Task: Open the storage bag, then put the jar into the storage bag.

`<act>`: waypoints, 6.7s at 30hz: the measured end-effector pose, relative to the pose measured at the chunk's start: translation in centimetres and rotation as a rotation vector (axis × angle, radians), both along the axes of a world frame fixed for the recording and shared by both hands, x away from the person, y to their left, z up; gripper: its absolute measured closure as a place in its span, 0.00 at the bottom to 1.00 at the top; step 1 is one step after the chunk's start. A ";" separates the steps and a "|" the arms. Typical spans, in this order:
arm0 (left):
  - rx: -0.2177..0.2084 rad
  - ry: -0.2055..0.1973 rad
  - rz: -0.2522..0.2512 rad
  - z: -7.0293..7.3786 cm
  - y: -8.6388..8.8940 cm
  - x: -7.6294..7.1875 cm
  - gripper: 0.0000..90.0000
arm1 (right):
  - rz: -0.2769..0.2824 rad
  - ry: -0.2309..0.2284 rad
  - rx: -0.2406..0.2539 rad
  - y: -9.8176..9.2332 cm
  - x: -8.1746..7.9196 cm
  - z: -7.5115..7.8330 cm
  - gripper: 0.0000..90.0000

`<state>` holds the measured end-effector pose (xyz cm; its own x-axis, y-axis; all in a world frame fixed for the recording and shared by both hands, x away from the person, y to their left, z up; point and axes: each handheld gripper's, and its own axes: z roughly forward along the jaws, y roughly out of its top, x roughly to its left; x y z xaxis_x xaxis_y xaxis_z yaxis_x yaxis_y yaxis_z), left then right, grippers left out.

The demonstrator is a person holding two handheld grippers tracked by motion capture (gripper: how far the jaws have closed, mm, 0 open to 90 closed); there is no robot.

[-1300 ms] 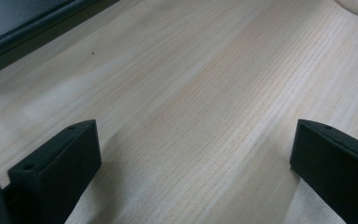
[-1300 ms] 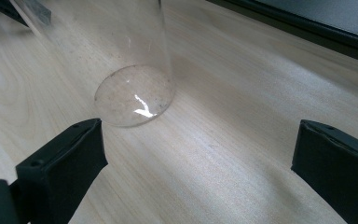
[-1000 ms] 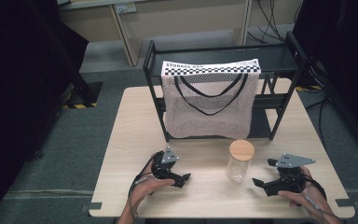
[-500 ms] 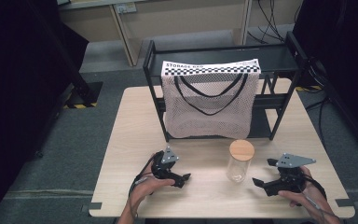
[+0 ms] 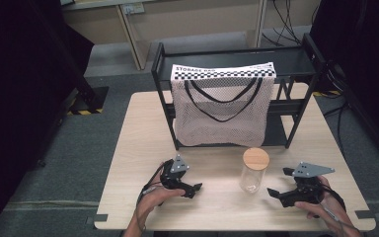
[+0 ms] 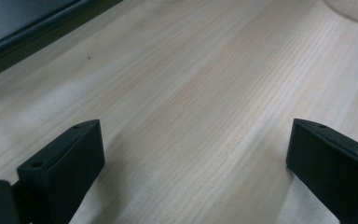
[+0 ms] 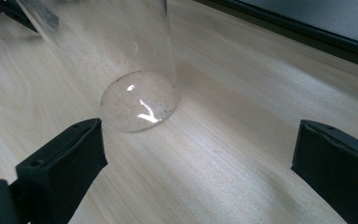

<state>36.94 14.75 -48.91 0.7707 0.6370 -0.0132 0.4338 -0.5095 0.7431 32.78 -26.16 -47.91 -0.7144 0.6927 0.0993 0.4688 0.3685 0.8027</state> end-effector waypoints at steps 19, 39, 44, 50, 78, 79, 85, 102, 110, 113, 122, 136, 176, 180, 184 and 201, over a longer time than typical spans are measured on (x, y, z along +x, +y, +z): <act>-0.092 -0.084 -0.087 4.0 -1.3 -1.6 0.03 | 0.003 -0.004 0.004 0.1 -0.1 0.1 0.03; -0.137 -0.191 -0.181 8.6 -3.9 -2.4 0.03 | 0.005 -0.007 0.006 0.1 0.0 0.2 0.03; -0.143 -0.209 -0.194 9.7 -4.4 -2.4 0.03 | 0.001 -0.010 0.008 -0.1 -0.1 0.4 0.03; -0.146 -0.221 -0.203 10.5 -4.8 -2.3 0.03 | -0.003 -0.014 0.009 -0.3 0.0 0.5 0.03; -0.182 -0.290 -0.218 15.3 -6.4 -0.3 0.04 | 0.000 -0.015 0.009 -0.3 -0.1 0.5 0.03; -0.184 -0.291 -0.218 15.4 -6.5 -0.2 0.04 | 0.000 -0.016 0.009 -0.3 -0.1 0.5 0.03; -0.181 -0.298 -0.220 15.9 -6.9 0.2 0.04 | -0.001 -0.015 0.009 -0.4 -0.1 0.5 0.03; -0.183 -0.310 -0.217 17.2 -8.0 1.2 0.04 | -0.001 -0.010 0.011 -0.4 -0.1 0.4 0.03; -0.181 -0.310 -0.204 17.6 -8.3 2.2 0.04 | 0.001 -0.007 0.009 -0.3 0.0 0.2 0.03; -0.182 -0.309 -0.199 17.6 -8.3 2.3 0.04 | 0.001 -0.008 0.009 -0.4 -0.1 0.2 0.03; -0.171 -0.305 -0.178 17.6 -8.6 3.2 0.04 | 0.007 -0.004 0.007 -0.3 -0.1 0.1 0.03; -0.163 -0.292 -0.168 17.1 -9.2 4.3 0.04 | 0.013 -0.006 0.009 -0.2 -0.1 0.1 0.03; -0.196 -0.297 -0.324 17.1 -9.0 -1.2 0.02 | 0.013 -0.001 0.013 -0.2 -0.1 0.1 0.03; -0.198 -0.300 -0.339 17.3 -9.0 -1.7 0.01 | 0.014 -0.001 0.014 -0.2 -0.1 0.0 0.03; -0.204 -0.298 -0.343 17.4 -9.0 -1.8 0.01 | 0.014 -0.002 0.015 -0.2 -0.1 0.1 0.03; -0.214 -0.297 -0.353 17.5 -9.0 -2.1 0.01 | 0.038 -0.028 0.031 0.4 -0.6 0.6 0.03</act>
